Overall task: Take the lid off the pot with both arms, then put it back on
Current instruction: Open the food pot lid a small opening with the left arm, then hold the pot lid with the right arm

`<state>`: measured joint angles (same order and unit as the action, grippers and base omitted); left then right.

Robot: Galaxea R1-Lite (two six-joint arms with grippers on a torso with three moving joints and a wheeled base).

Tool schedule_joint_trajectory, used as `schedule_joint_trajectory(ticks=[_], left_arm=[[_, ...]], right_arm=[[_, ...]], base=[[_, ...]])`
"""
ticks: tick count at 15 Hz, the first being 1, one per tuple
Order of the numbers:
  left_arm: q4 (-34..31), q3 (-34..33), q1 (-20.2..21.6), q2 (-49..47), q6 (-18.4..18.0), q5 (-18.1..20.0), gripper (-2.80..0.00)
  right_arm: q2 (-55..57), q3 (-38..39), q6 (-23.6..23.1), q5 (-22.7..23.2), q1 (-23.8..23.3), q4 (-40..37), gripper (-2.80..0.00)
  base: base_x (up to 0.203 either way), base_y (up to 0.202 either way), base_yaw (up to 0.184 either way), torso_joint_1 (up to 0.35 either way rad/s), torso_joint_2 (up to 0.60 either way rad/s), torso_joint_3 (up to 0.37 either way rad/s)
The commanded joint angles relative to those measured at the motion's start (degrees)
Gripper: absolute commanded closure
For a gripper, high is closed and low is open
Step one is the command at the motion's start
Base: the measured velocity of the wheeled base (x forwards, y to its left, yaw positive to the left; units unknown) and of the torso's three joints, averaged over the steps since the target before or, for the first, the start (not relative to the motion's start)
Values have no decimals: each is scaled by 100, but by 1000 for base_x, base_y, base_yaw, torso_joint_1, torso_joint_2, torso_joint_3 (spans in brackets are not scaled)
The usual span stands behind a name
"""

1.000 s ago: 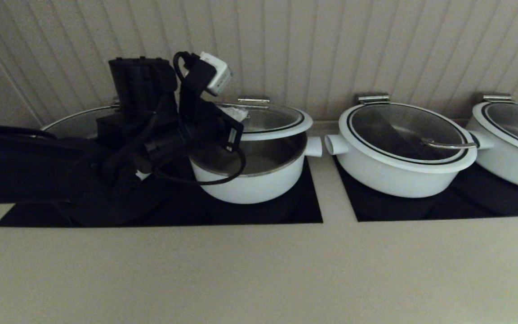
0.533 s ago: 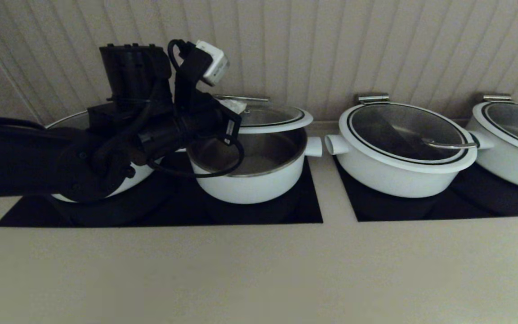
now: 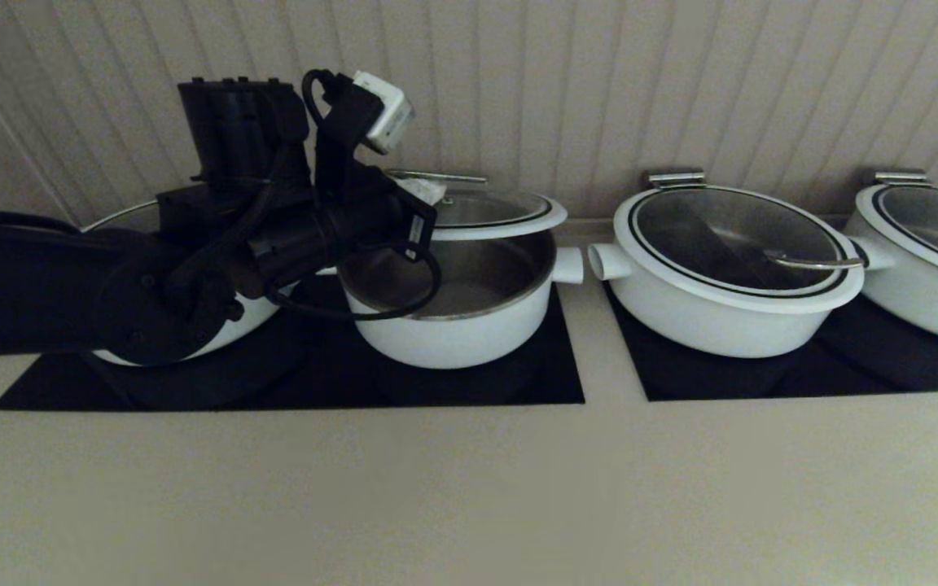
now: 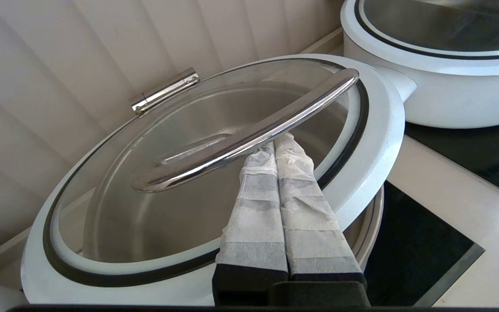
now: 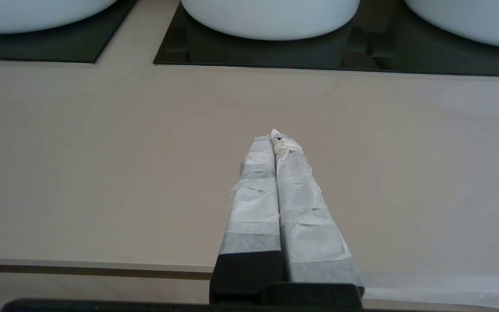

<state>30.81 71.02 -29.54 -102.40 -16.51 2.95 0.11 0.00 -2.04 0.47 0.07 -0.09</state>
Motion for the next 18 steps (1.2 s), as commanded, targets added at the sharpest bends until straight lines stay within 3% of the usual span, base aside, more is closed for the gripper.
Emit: schedule_joint_trajectory(ticks=[1,6,10,12,14,18], left_arm=[[22,-18,1,-17,-10,4,0],[40,-18,36,-64,28,4,0],[82,-18,44,-114,51,13,0],[85,-36,44,-122,69,13,0],[91,-28,45,-122,114,4,0],[83,-27,80,-122,157,4,0]], right_arm=[[-2,0,-43,71,1,-28,0],[448,-249,-204,317,1,-53,0],[2191,-982,-101,624,112,225,0],[3230,-1105,-189,870,143,840,0],[4169,-1146,-317,1463,156,1578,0],[5884,-1167,-611,3188,187,2994,0]], base=[[0,0,0,0,0,0],[0,0,0,0,0,0],[0,0,0,0,0,0],[0,0,0,0,0,0],[0,0,0,0,0,0],[0,0,0,0,0,0]])
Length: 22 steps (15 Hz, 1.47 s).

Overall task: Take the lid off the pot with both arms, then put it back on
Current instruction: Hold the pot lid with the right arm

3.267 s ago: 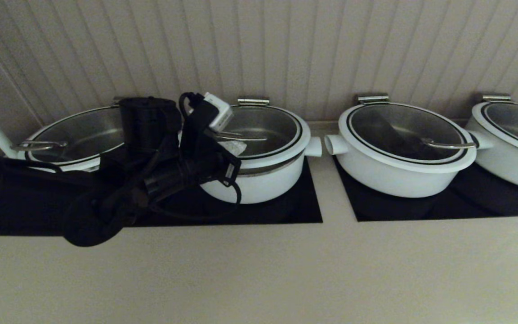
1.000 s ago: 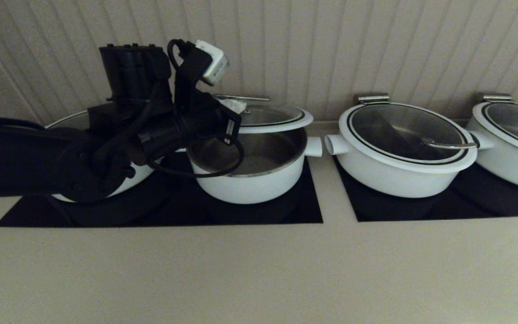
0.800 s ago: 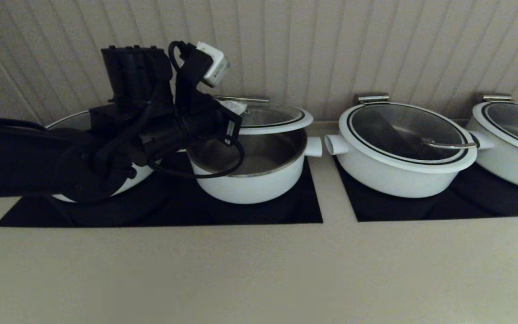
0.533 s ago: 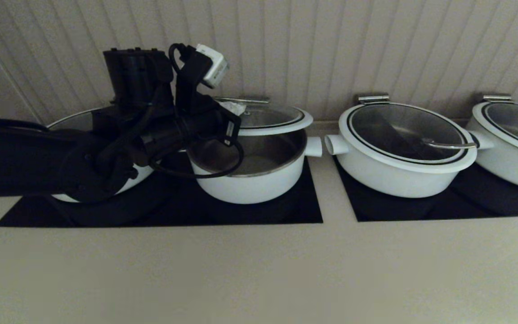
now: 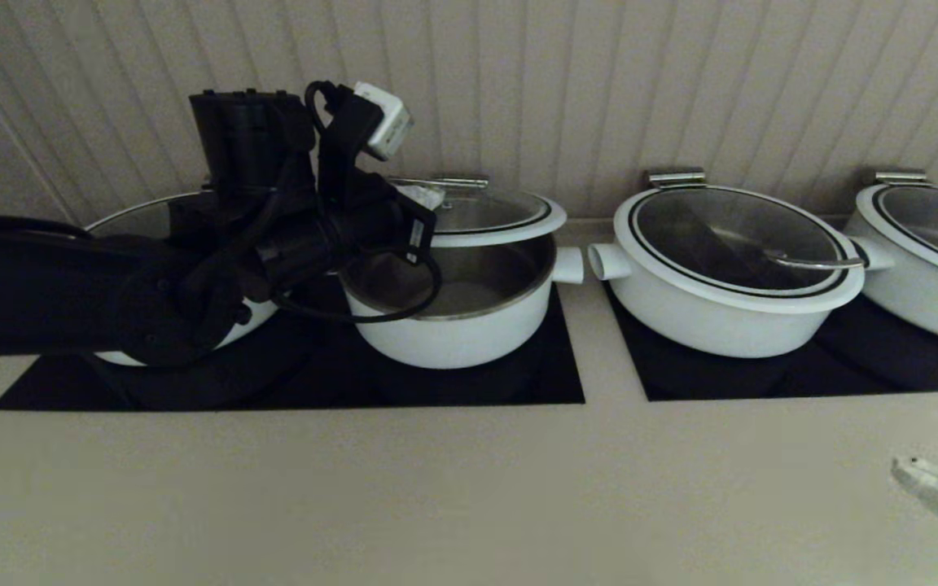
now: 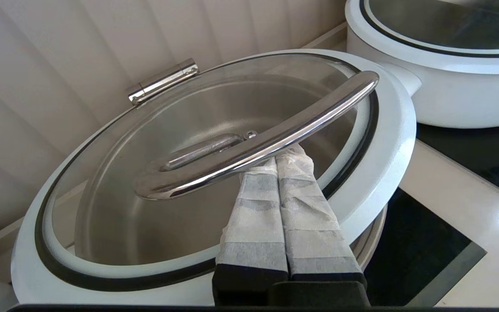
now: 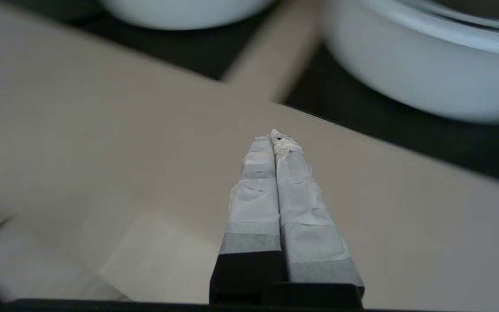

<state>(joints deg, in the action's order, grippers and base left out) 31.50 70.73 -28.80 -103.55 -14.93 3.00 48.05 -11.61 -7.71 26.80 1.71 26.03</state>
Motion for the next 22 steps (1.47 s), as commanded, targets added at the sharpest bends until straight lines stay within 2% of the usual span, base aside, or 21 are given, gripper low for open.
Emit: schedule_joint_trajectory(ticks=[1,4,7,9,10,13,15,19,22], left_arm=[[15,3,13,-26,-1,-1,0],[23,20,6,-60,-1,6,0],[23,29,6,-51,-18,-1,0],[23,20,6,-25,-10,-1,0],[23,20,6,-25,-10,-1,0],[23,11,14,-8,-10,-1,0],[23,11,14,-16,-10,-1,0],[23,11,14,-60,-10,8,0],[23,2,14,-52,-10,8,0]], right_arm=[[1438,-4,-78,859,82,646,0],[2653,-23,-99,1209,436,1836,0],[4290,-55,-79,1285,902,3971,0],[5299,-265,185,1299,1393,5570,0],[5575,-597,343,1297,1655,6009,0],[6073,-1806,549,1294,1931,6334,0],[6331,-2319,610,1293,2052,6384,0],[6661,-2546,613,1287,2147,6393,0],[6992,-3080,619,1208,2141,6393,0]], base=[[0,0,0,0,0,0],[0,0,0,0,0,0],[0,0,0,0,0,0],[0,0,0,0,0,0],[0,0,0,0,0,0],[0,0,0,0,0,0],[0,0,0,0,0,0],[0,0,0,0,0,0],[0,0,0,0,0,0]])
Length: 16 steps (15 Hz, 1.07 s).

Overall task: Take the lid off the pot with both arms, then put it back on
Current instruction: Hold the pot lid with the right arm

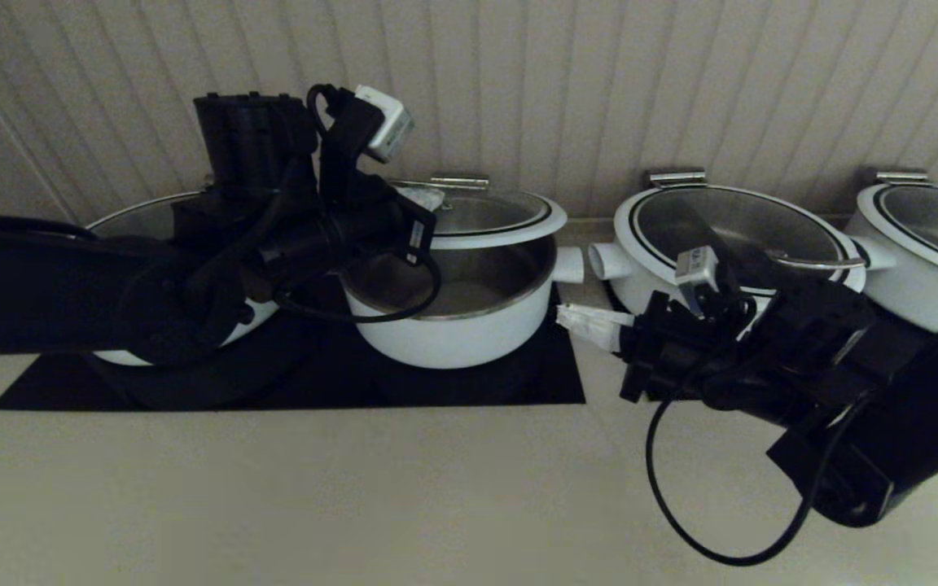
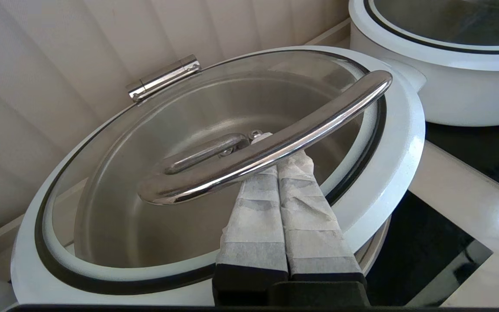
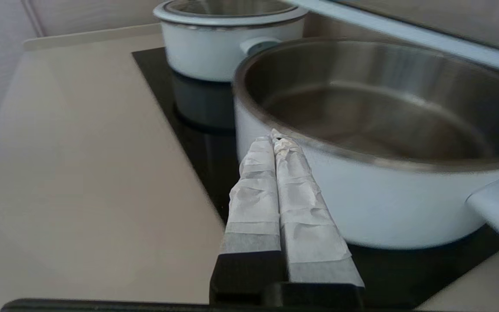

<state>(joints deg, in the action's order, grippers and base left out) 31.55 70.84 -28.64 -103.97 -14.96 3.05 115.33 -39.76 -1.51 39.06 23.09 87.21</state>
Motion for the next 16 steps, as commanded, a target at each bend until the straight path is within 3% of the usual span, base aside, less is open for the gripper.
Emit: schedule_joint_trajectory(ticks=[1,16], left_arm=[[18,-9,-2,-9,-7,3,0],[18,0,-10,114,-7,12,0]], right_arm=[[381,-434,1,-108,3,274,0],[1541,-2701,195,-827,-2,-143,0]], base=[[0,0,0,0,0,0],[0,0,0,0,0,0]])
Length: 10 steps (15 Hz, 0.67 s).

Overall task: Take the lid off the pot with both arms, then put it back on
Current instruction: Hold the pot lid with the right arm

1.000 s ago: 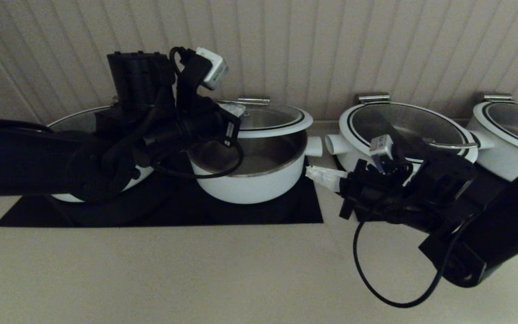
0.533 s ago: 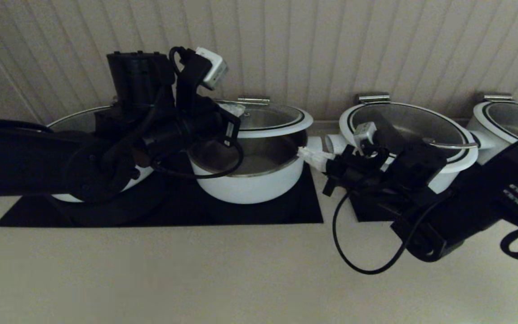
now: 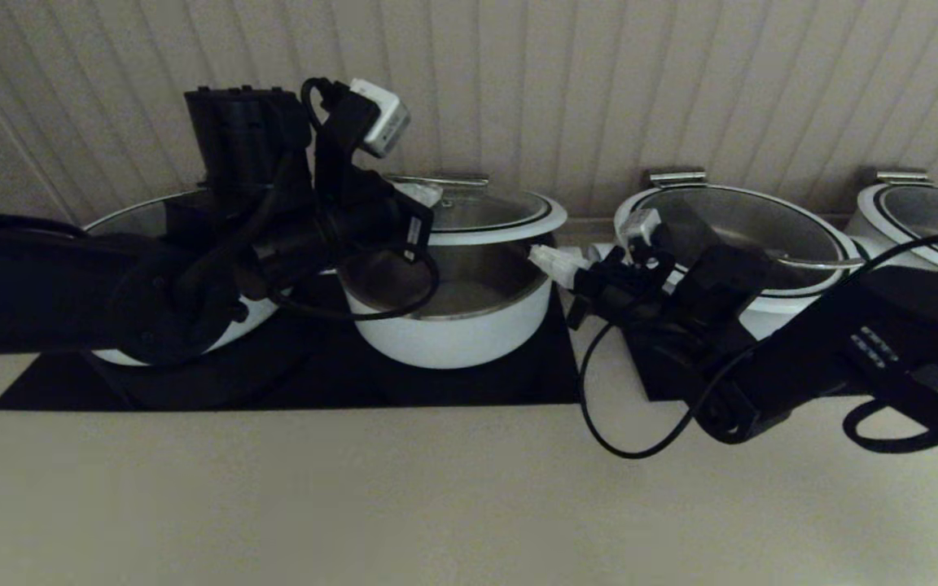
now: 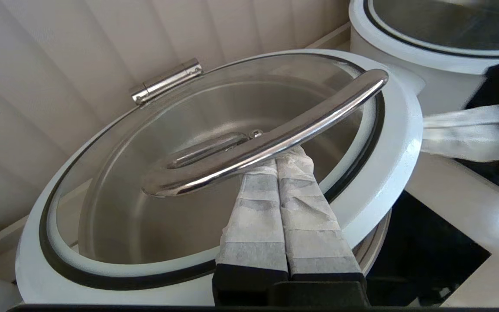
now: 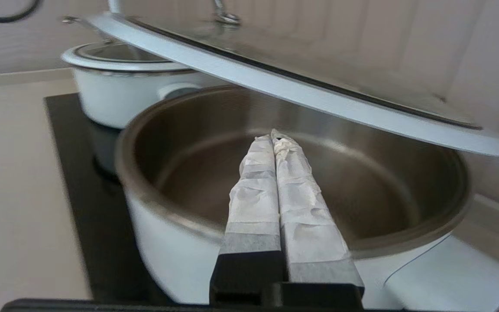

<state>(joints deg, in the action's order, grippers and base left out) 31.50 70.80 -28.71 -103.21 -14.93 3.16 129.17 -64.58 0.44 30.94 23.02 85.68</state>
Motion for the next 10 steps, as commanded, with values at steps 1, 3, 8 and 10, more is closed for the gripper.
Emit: schedule_joint_trajectory(ticks=[1,3,8,10], left_arm=[[23,-2,3,45,-10,1,0],[23,-4,-3,47,-10,1,0],[-19,-89,-3,175,-60,9,0],[-44,-200,-3,270,-90,13,0]], right_arm=[[221,-392,0,-82,3,-55,0],[347,-716,-2,-237,1,-191,0],[446,-1122,-9,-316,-8,-438,0],[495,-1203,-17,-316,1,-447,0]], base=[[0,0,0,0,0,0],[0,0,0,0,0,0],[0,0,0,0,0,0],[0,0,0,0,0,0]])
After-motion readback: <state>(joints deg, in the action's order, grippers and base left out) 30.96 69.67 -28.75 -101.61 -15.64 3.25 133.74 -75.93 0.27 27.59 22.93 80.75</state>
